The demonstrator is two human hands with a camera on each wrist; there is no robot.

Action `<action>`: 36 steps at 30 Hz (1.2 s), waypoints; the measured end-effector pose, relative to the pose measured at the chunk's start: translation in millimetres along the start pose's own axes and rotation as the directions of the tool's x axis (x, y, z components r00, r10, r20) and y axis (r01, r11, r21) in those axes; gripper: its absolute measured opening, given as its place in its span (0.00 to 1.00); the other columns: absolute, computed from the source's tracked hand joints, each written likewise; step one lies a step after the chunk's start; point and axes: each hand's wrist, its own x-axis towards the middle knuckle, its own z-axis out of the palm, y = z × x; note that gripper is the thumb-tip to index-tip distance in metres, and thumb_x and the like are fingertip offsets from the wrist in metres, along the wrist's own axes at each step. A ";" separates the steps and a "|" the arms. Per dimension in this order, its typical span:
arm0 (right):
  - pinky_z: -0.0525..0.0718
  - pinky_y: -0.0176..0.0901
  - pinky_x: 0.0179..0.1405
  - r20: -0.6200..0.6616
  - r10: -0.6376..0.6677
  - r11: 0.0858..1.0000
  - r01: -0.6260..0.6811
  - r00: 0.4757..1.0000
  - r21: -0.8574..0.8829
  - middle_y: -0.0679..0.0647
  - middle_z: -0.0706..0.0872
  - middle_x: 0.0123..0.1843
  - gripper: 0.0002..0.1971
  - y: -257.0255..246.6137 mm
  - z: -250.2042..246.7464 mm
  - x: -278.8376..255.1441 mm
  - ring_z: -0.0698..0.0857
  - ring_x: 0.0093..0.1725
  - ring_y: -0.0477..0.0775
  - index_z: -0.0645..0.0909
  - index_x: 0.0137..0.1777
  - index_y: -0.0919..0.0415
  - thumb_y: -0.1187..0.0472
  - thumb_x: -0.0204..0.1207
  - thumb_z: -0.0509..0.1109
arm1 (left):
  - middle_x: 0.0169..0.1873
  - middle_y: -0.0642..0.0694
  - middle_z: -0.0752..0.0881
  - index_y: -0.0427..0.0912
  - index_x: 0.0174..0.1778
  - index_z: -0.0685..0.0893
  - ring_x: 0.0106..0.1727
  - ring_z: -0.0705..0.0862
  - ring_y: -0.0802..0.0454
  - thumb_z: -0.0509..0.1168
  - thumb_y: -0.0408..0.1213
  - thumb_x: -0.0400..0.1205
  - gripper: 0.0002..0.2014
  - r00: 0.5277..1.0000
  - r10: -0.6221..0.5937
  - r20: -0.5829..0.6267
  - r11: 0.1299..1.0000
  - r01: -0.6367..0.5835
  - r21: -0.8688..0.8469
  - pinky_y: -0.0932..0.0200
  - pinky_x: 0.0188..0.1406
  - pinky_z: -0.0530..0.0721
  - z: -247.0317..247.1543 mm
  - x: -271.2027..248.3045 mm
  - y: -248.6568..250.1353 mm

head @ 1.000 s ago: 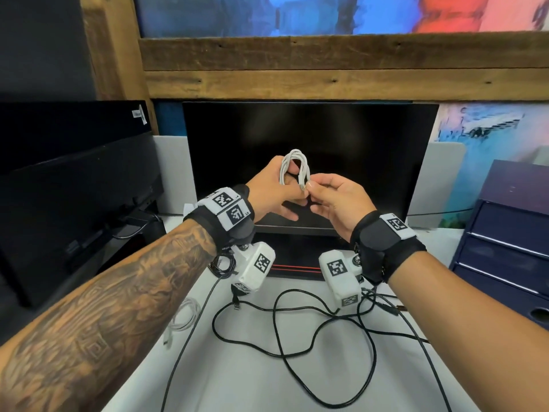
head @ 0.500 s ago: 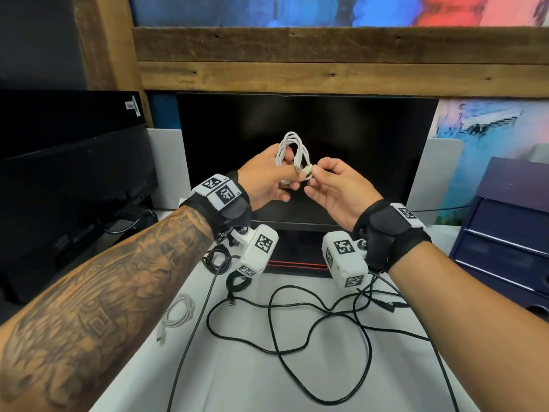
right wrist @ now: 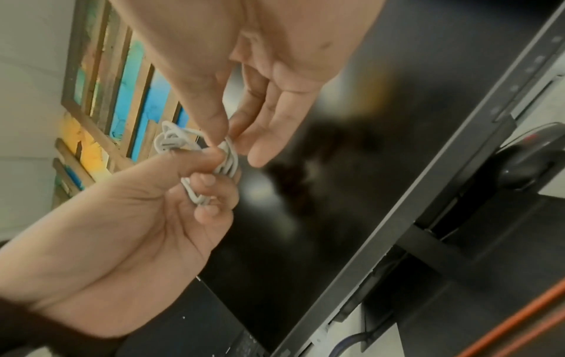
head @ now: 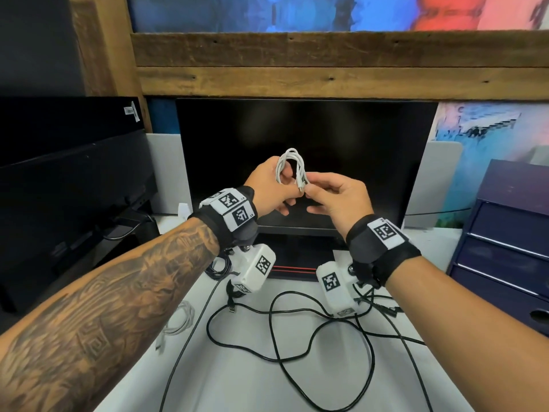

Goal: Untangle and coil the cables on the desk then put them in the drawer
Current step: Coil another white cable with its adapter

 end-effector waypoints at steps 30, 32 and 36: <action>0.93 0.46 0.46 0.066 0.131 0.989 -0.134 0.989 0.057 0.56 0.87 0.38 0.07 14.5 -20.0 4.1 0.87 0.38 0.49 0.86 0.53 0.66 0.74 0.81 0.70 | 0.33 0.49 0.77 0.49 0.38 0.68 0.28 0.73 0.57 0.67 0.23 0.82 0.19 0.990 -0.066 0.123 0.832 0.123 -0.541 0.63 0.24 0.68 -10.6 -6.3 -31.1; 0.93 0.48 0.48 0.063 0.121 0.992 -0.123 0.991 0.033 0.56 0.87 0.39 0.06 18.7 -19.6 2.4 0.88 0.39 0.49 0.86 0.53 0.65 0.73 0.81 0.70 | 0.32 0.50 0.75 0.49 0.38 0.68 0.27 0.71 0.57 0.67 0.23 0.82 0.18 0.990 -0.078 0.120 0.855 0.128 -0.502 0.63 0.24 0.68 -13.4 -6.8 -32.5; 0.91 0.50 0.55 0.046 0.100 0.990 -0.095 0.994 -0.100 0.53 0.89 0.50 0.06 22.5 -19.4 2.2 0.90 0.50 0.50 0.86 0.57 0.57 0.64 0.84 0.69 | 0.30 0.50 0.76 0.46 0.39 0.71 0.26 0.71 0.56 0.68 0.23 0.80 0.16 0.982 -0.076 0.172 0.939 0.128 -0.318 0.61 0.24 0.67 -9.3 -13.3 -29.1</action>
